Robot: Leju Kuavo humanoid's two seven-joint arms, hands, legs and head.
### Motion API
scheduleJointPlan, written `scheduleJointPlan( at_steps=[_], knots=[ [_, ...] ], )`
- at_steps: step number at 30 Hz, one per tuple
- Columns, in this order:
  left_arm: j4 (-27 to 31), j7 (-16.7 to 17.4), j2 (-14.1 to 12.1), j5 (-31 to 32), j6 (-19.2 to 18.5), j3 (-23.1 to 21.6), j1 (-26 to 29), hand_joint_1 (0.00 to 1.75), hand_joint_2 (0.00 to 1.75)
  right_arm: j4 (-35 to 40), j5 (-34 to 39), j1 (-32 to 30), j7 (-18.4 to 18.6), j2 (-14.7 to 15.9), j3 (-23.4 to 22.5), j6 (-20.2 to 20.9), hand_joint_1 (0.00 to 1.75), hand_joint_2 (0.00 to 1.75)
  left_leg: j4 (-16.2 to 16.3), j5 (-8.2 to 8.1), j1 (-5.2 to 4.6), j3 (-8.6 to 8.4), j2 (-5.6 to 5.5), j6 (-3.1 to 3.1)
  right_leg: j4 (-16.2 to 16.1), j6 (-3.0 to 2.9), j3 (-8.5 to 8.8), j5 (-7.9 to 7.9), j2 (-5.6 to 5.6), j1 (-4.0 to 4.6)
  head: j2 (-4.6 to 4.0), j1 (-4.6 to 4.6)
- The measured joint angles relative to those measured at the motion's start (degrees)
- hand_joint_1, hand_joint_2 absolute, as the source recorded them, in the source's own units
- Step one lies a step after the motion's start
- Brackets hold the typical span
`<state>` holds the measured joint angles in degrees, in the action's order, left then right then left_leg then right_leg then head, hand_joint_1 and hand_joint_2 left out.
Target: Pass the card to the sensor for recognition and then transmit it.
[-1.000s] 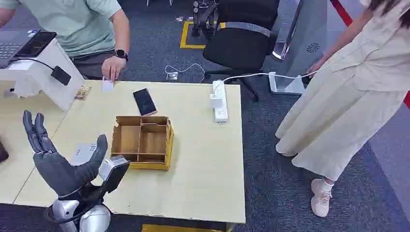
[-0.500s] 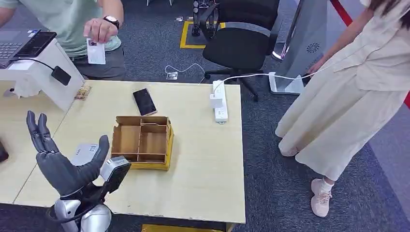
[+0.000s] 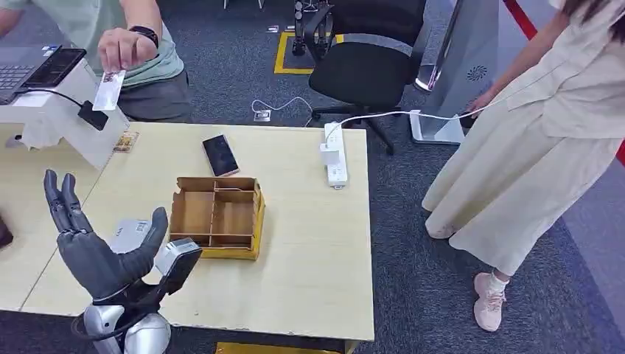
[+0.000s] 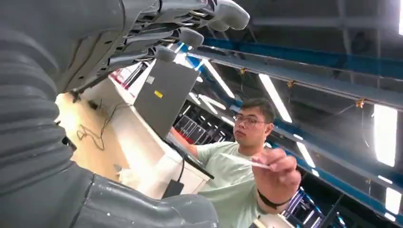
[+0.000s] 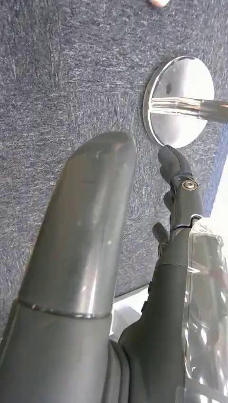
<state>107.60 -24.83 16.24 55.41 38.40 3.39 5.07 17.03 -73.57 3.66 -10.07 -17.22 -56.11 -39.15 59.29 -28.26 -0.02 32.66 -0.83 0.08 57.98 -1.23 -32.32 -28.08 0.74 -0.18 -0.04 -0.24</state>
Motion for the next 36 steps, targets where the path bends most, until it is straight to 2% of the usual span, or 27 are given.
scheduleJointPlan(
  at_steps=[3, 6, 8, 11, 13, 15, 17, 23, 28, 31, 34, 35, 36],
  knots=[
    [-0.05, 0.11, -0.07, 3.15, 0.0, 0.11, -0.33, 0.0, 1.75, -0.07, -0.29, 0.09, -0.22, 0.0, 0.0, 0.0, 0.0, 0.0, 0.0, 0.0, 0.0, 0.0, 0.0, 0.0, 0.0, 0.0, 0.0, 0.0, 0.0, 0.0, 0.0, 0.0],
    [-0.65, 1.79, -0.46, 11.31, 0.0, 1.66, -1.95, 0.0, 1.75, -0.39, -1.18, 0.58, -0.2, 0.02, 0.0, 0.0, 0.0, 0.0, 0.0, 0.01, 0.0, -0.01, 0.0, 0.0, 0.0, 0.0, 0.0, 0.01, 0.01, 0.0, 0.0, 0.02],
    [-1.09, 2.12, -0.88, 14.03, 0.0, 2.89, -3.29, 0.0, 1.75, -0.61, -1.33, 0.89, -0.13, 0.07, 0.0, 0.0, 0.0, 0.0, 0.0, 0.02, 0.0, -0.02, 0.0, 0.01, 0.0, -0.01, 0.0, 0.01, 0.0, 0.0, 0.0, 0.02],
    [-2.32, 4.42, -2.12, 17.99, 0.0, 4.48, -5.42, 0.0, 1.75, -0.94, -1.51, 1.29, -0.11, 0.2, 0.02, 0.0, 0.0, 0.0, 0.0, 0.05, 0.01, -0.02, 0.0, -0.01, 0.02, -0.01, 0.0, 0.01, 0.0, 0.0, 0.0, 0.0],
    [-3.04, 9.5, -4.29, 24.55, 0.0, 4.77, -6.58, 0.0, 1.75, -1.27, -1.66, 1.48, -0.11, 0.33, 0.09, -0.02, 0.0, 0.0, 0.0, 0.05, 0.02, -0.01, 0.0, -0.02, 0.03, -0.01, 0.0, 0.01, 0.0, 0.02, -0.02, 0.02],
    [-4.21, 18.64, -8.22, 30.82, 0.0, 4.31, -8.02, 0.0, 1.75, -1.79, -1.6, 1.74, -0.11, 0.52, 0.24, -0.02, 0.0, 0.0, -0.01, 0.05, 0.02, -0.03, 0.02, -0.03, 0.04, -0.02, -0.01, 0.01, 0.06, 0.02, -0.02, 0.08],
    [-5.18, 23.44, -11.72, 31.03, 0.0, 3.54, -9.13, 0.0, 1.75, -2.16, -1.46, 1.91, -0.11, 0.61, 0.39, -0.04, 0.0, 0.0, -0.02, 0.05, 0.03, -0.05, 0.07, -0.03, 0.05, -0.03, -0.03, 0.02, 0.16, 0.02, -0.02, 0.0],
    [-8.73, 27.24, -20.84, 31.12, 0.0, 2.69, -11.01, 0.0, 1.75, -3.13, -1.11, 2.15, -0.09, 0.98, 0.72, -0.04, 0.0, 0.0, -0.04, 0.06, 0.04, -0.03, 0.07, -0.05, 0.06, -0.03, -0.03, 0.01, 0.17, 0.04, 0.0, -0.11],
    [-13.01, 34.8, -29.03, 31.12, 0.0, -0.05, -12.53, 0.0, 1.75, -3.61, -0.81, 2.09, -0.02, 1.22, 1.11, -0.07, 0.0, 0.0, -0.04, 0.06, 0.04, -0.03, 0.08, -0.05, 0.05, -0.03, -0.04, 0.01, 0.14, 0.03, 0.0, -0.11],
    [-14.62, 35.6, -31.91, 31.12, 0.0, -1.64, -12.97, 0.0, 1.75, -3.74, -0.79, 2.07, -0.02, 1.33, 1.33, -0.07, 0.0, 0.0, -0.04, 0.06, 0.04, -0.03, 0.08, -0.05, 0.05, -0.03, -0.04, 0.01, 0.15, 0.03, 0.0, -0.09],
    [-15.26, 35.89, -33.42, 31.12, 0.0, -2.25, -13.2, 0.0, 1.75, -3.87, -0.81, 2.06, -0.02, 1.44, 1.49, -0.07, 0.0, 0.0, -0.03, 0.06, 0.03, -0.03, 0.08, -0.05, 0.05, -0.03, -0.05, 0.01, 0.15, 0.03, 0.0, -0.07],
    [-15.52, 37.54, -34.04, 31.12, 0.0, -2.65, -13.5, 0.0, 1.75, -3.89, -0.63, 2.07, -0.02, 1.49, 1.51, -0.07, 0.0, 0.0, -0.03, 0.06, 0.03, -0.03, 0.09, -0.05, 0.05, -0.03, -0.05, 0.01, 0.15, 0.03, 0.0, -0.02],
    [-16.42, 40.56, -35.44, 31.12, 0.0, -4.14, -14.06, 0.0, 1.75, -3.91, -0.57, 2.08, -0.04, 1.49, 1.53, -0.07, 0.0, 0.0, -0.02, 0.06, 0.04, -0.03, 0.08, -0.05, 0.04, -0.03, -0.06, 0.01, 0.14, 0.03, -0.02, -0.02]
  ],
)
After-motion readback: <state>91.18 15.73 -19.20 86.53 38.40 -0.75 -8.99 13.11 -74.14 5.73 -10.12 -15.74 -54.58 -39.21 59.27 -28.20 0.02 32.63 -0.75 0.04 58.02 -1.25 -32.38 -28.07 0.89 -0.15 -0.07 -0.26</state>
